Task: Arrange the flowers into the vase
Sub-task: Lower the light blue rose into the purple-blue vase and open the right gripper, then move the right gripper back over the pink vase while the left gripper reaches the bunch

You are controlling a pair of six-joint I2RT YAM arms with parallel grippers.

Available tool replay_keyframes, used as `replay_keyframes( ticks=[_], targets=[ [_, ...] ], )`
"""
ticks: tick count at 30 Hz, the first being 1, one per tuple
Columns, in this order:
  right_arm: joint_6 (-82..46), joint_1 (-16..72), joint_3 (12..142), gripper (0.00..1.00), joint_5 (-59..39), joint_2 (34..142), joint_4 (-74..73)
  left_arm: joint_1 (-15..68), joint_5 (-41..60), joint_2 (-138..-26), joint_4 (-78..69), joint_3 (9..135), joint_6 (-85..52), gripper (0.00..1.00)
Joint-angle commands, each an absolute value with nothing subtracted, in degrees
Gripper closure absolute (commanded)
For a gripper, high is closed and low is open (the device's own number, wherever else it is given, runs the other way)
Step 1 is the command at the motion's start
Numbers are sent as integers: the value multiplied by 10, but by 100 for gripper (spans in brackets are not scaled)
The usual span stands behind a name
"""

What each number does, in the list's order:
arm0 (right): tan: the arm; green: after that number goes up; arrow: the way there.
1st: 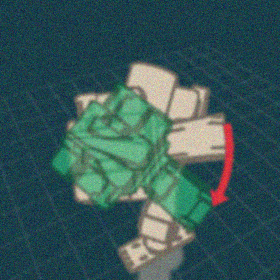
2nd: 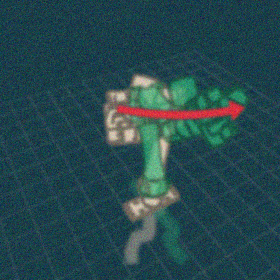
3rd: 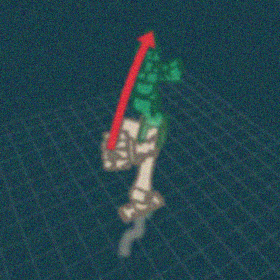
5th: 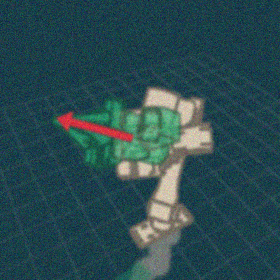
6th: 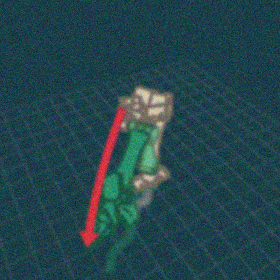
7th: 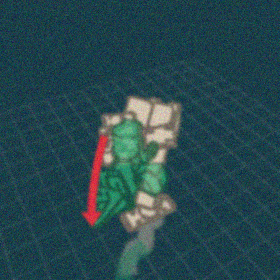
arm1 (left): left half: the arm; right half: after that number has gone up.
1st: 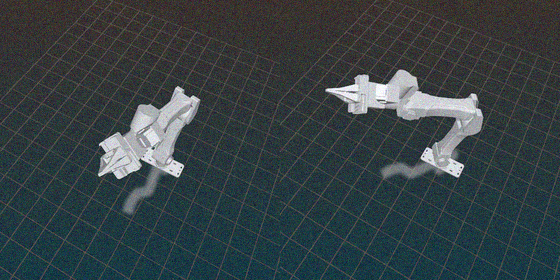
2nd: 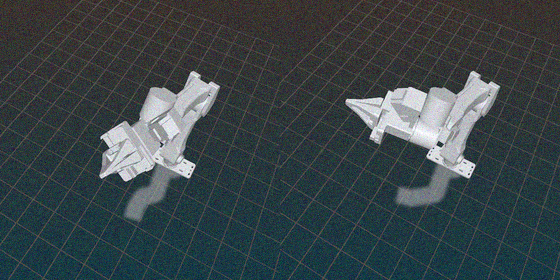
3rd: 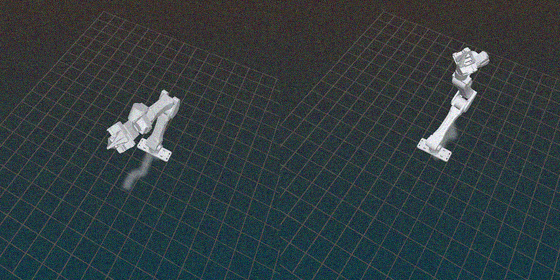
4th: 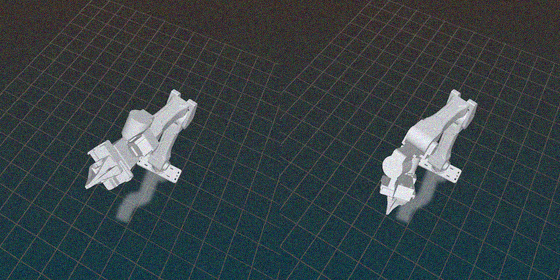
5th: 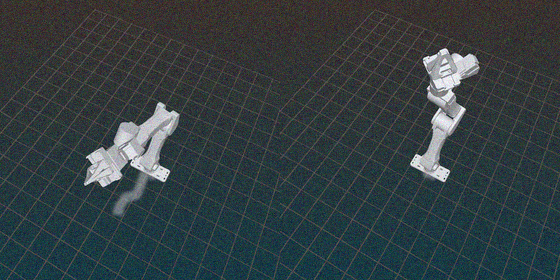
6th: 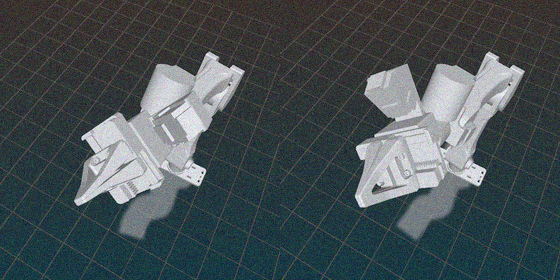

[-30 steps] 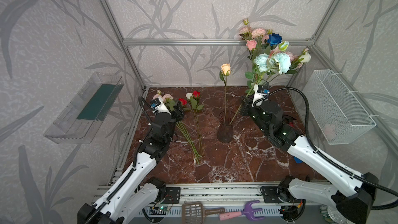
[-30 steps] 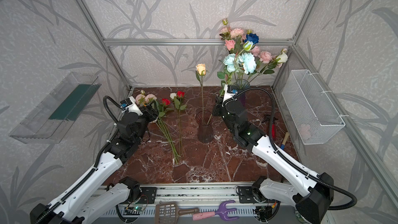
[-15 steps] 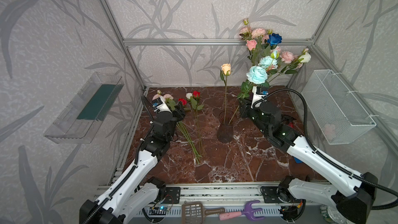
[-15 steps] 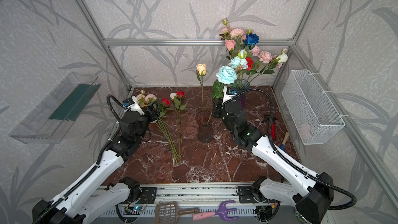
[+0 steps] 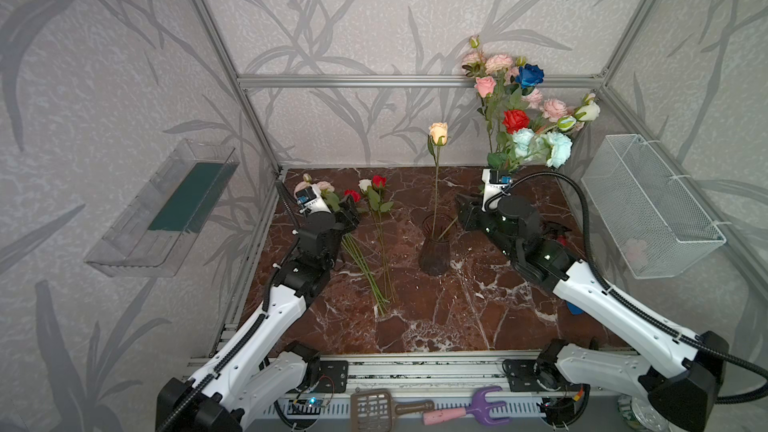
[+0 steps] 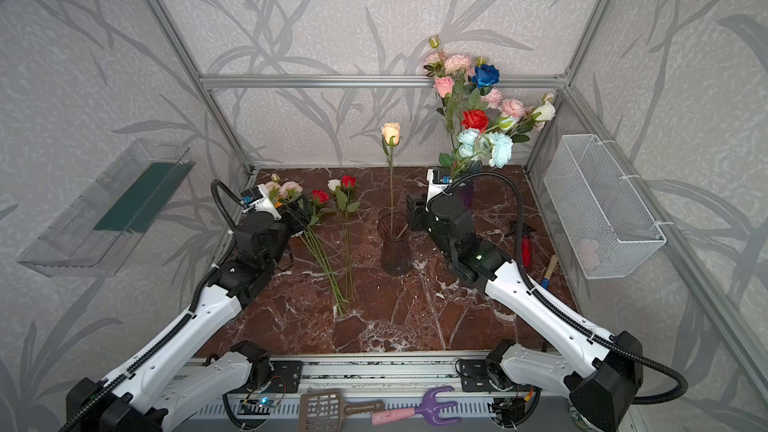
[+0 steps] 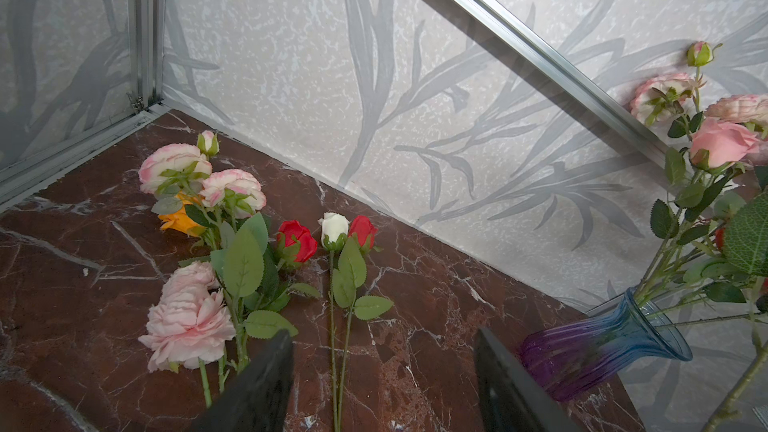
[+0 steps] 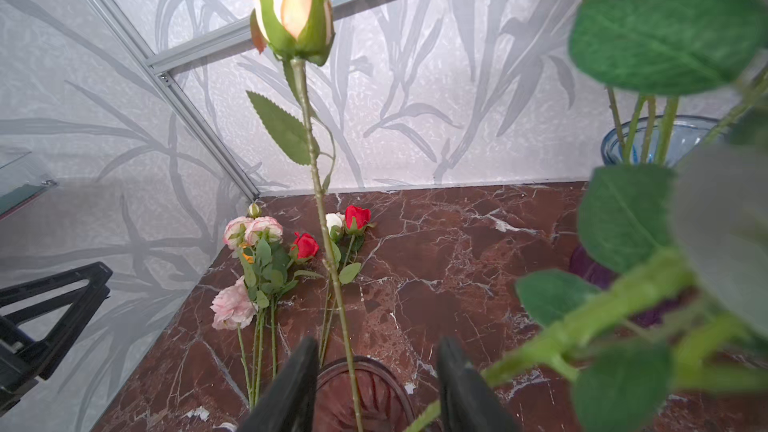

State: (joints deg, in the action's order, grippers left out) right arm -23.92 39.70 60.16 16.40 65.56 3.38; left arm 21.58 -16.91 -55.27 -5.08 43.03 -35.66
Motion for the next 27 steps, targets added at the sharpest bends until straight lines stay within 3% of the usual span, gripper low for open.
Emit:
replay_keyframes(
  ticks=[1, 18, 27],
  targets=[
    [-231, 395, 621, 52, 145, 656, 45, 213, -173, -556, -48, 448, -366, 31],
    [-222, 397, 669, 52, 53, 628, 116, 206, -157, -601, -30, 460, -373, 31],
    [-157, 433, 701, 54, 25, 619, 152, 169, -98, -681, 33, 505, -416, 32]
  ],
)
